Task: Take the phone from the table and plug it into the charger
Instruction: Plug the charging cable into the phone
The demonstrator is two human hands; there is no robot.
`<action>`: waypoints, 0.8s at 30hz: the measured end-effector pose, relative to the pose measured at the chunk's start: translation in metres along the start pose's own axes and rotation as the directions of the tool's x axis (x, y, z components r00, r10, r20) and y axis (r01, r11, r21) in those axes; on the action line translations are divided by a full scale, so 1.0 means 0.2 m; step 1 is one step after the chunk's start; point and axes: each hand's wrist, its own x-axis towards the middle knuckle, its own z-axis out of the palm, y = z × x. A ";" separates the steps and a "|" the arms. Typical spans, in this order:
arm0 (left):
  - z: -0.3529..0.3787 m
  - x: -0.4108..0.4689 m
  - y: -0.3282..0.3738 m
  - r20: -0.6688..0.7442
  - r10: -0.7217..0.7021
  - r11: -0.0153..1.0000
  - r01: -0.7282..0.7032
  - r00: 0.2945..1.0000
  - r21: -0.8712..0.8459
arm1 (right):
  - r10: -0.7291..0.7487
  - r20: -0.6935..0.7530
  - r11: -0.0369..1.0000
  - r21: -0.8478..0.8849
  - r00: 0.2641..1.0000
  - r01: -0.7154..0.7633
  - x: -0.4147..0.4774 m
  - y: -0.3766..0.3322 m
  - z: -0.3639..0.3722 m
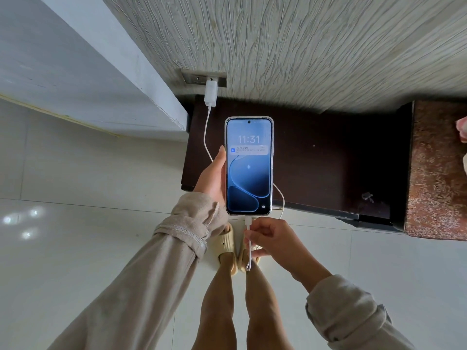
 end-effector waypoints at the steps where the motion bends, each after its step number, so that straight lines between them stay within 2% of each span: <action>1: 0.00 0.00 0.00 -0.002 0.001 1.000 -0.001 1.000 -0.001 | 0.000 -0.002 1.000 -0.003 1.000 0.000 0.00 0.00 0.00; 15: 0.04 0.01 0.01 -0.022 -0.008 1.000 0.008 1.000 0.005 | -0.001 -0.022 0.999 -0.055 1.000 -0.001 0.03 0.01 -0.03; 20: 0.05 0.03 0.02 0.001 -0.058 0.998 0.058 0.998 0.001 | 0.007 -0.021 1.000 -0.028 1.000 -0.008 0.05 0.02 -0.04; 24: 0.07 0.08 0.01 -0.086 -0.090 0.995 0.093 0.992 0.033 | 0.020 -0.031 1.000 0.000 0.999 -0.020 0.07 0.04 -0.07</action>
